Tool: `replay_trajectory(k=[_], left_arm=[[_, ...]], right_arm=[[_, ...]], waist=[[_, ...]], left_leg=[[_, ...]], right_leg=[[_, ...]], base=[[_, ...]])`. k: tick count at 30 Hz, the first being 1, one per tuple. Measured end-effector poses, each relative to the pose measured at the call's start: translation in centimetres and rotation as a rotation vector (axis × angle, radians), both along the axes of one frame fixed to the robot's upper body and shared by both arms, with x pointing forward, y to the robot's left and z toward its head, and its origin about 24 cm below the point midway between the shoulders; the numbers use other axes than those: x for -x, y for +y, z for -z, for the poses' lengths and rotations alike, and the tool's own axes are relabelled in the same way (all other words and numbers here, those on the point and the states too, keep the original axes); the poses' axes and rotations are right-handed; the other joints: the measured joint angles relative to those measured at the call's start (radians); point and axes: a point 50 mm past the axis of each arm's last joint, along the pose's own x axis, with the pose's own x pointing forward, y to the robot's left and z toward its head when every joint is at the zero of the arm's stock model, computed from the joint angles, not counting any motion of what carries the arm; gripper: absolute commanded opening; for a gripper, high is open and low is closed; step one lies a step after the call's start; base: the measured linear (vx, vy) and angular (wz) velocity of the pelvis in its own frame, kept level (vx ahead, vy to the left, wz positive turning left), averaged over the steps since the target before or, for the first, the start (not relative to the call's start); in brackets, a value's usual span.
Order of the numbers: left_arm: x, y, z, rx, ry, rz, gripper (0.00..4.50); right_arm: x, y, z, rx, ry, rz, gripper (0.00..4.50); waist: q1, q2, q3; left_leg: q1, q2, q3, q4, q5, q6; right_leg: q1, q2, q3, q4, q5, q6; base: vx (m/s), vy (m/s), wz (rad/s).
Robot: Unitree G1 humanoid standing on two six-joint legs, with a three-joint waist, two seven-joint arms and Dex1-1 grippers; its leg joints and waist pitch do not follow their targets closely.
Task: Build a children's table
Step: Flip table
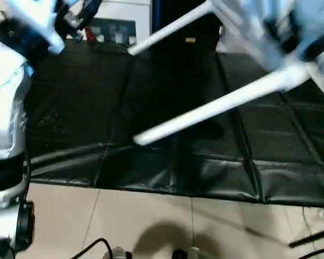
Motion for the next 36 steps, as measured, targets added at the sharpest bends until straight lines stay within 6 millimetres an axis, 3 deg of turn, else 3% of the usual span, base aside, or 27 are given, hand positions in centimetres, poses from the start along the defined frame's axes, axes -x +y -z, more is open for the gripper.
replay_trajectory(k=[7, 16, 19, 22, 23, 24, 25, 26, 27, 28, 29, 30, 31, 33, 36], left_arm=[[-0.3, 0.2, 0.3, 0.021, 0.068, -0.007, 2.18], [-0.6, 0.5, 0.9, 0.054, 0.13, -0.031, 2.18], [-0.7, 1.5, 1.6, 0.095, 0.168, -0.092, 2.18], [-1.2, 1.9, 2.8, 0.153, 0.236, -0.139, 2.18], [-1.3, 2.0, 3.3, 0.17, 0.255, -0.153, 2.18], [-1.5, 2.0, 3.6, 0.178, 0.274, -0.159, 2.18], [-1.7, 2.0, 3.9, 0.187, 0.291, -0.163, 2.18], [-2.0, 1.8, 4.3, 0.203, 0.312, -0.154, 2.09], [-1.9, 1.7, 4.9, 0.213, 0.331, -0.146, 2.09], [-2.0, 1.7, 5.6, 0.222, 0.362, -0.146, 2.09], [-2.1, 1.7, 6.4, 0.224, 0.403, -0.148, 2.01], [-2.3, 1.7, 7.1, 0.225, 0.435, -0.151, 1.88], [-2.4, 1.8, 7.7, 0.227, 0.465, -0.157, 1.83], [-2.4, 2.3, 9.4, 0.23, 0.526, -0.174, 1.78], [-2.5, 2.7, 11.7, 0.225, 0.62, -0.19, 1.65]], right_arm=[[0.2, -0.9, -0.7, -0.006, 0.106, -0.109, 3.56], [0.2, -0.7, -0.4, -0.027, 0.144, -0.198, 4.4], [0.8, 0.2, -1.3, -0.084, 0.078, -0.386, 4.5], [1.8, 1.6, -3.1, -0.103, -0.02, -0.548, 4.5], [2.0, 2.4, -3.3, -0.097, -0.038, -0.597, 4.5], [2.1, 2.8, -3.3, -0.091, -0.049, -0.618, 4.5], [2.1, 2.9, -3.4, -0.087, -0.062, -0.624, 4.5], [2.2, 2.7, -3.7, -0.083, -0.078, -0.619, 4.5], [2.4, 3.1, -4.4, -0.078, -0.107, -0.633, 4.5], [2.4, 3.3, -4.6, -0.081, -0.128, -0.647, 4.5], [2.3, 3.2, -4.6, -0.099, -0.139, -0.653, 4.5], [2.3, 3.0, -4.8, -0.128, -0.159, -0.651, 4.5], [2.2, 2.7, -5.0, -0.16, -0.177, -0.643, 4.5], [2.2, 2.0, -5.5, -0.222, -0.23, -0.599, 4.5], [2.1, 0.9, -5.7, -0.313, -0.282, -0.524, 4.5]], waist=[[-0.002, 0.0, 0.0], [-0.021, 0.004, -0.002], [-0.035, 0.02, -0.009], [-0.062, 0.033, -0.013], [-0.074, 0.038, -0.012], [-0.078, 0.047, -0.01], [-0.066, 0.042, -0.005], [-0.046, 0.018, -0.011], [-0.034, -0.01, -0.023], [-0.011, -0.013, -0.025], [0.011, -0.006, -0.027], [0.024, -0.004, -0.027], [0.033, -0.002, -0.027], [0.035, -0.001, -0.027], [0.035, -0.001, -0.026]], left_leg=[[0.004, 0.0, -0.001, 0.004, -0.001, 0.006], [0.011, 0.001, -0.006, 0.01, -0.003, 0.009], [0.011, 0.006, -0.008, 0.01, -0.003, 0.009], [0.02, 0.012, -0.012, 0.011, -0.004, 0.009], [0.025, 0.019, -0.015, 0.012, -0.004, 0.009], [0.021, 0.024, -0.023, 0.01, -0.005, 0.008], [0.018, 0.023, -0.028, 0.012, -0.005, 0.008], [0.014, 0.021, 0.004, 0.018, -0.004, 0.007], [0.01, 0.011, 0.019, 0.029, -0.005, 0.003], [-0.003, 0.003, 0.006, 0.04, -0.009, -0.002], [-0.017, -0.008, -0.029, 0.045, -0.008, -0.002], [-0.024, -0.008, -0.037, 0.039, -0.002, -0.002], [-0.027, 0.0, -0.039, 0.034, 0.019, -0.009], [-0.042, 0.019, -0.035, 0.027, 0.026, -0.011], [-0.061, 0.027, -0.034, 0.015, 0.037, -0.001]], right_leg=[[0.014, -0.001, -0.002, -0.012, -0.001, 0.002], [0.027, -0.002, -0.012, -0.018, -0.003, 0.005], [0.033, -0.007, -0.03, -0.031, -0.003, 0.005], [0.043, -0.008, -0.05, -0.047, -0.003, 0.005], [0.055, -0.012, -0.072, -0.056, -0.003, 0.005], [0.075, -0.015, -0.088, -0.054, -0.013, 0.011], [0.065, -0.018, -0.07, 0.02, -0.056, 0.019], [0.058, -0.022, 0.001, 0.12, -0.103, 0.014], [0.055, -0.032, 0.048, 0.14, -0.153, 0.06], [0.042, -0.029, 0.055, 0.145, -0.154, 0.051], [0.04, -0.018, 0.054, 0.144, -0.153, 0.049], [0.035, -0.012, 0.051, 0.142, -0.149, 0.041], [0.032, -0.003, 0.05, 0.138, -0.144, 0.036], [0.027, 0.01, 0.039, 0.107, -0.115, 0.025], [0.025, 0.015, 0.028, 0.068, -0.086, 0.019]], base=[[0.0, 0.0, 0.0], [0.0, 0.0, 0.0], [0.0, 0.0, 0.0], [-0.019, 0.005, 0.0], [-0.057, 0.014, -0.01], [-0.115, 0.002, -0.01], [-0.094, -0.052, 0.13], [-0.094, -0.052, 0.13], [0.023, -0.119, -0.01], [0.059, -0.122, -0.15], [0.059, -0.122, -0.15], [0.011, -0.082, -0.08], [0.0, 0.0, 0.0], [0.0, 0.0, 0.0], [0.002, 0.017, 0.01]])
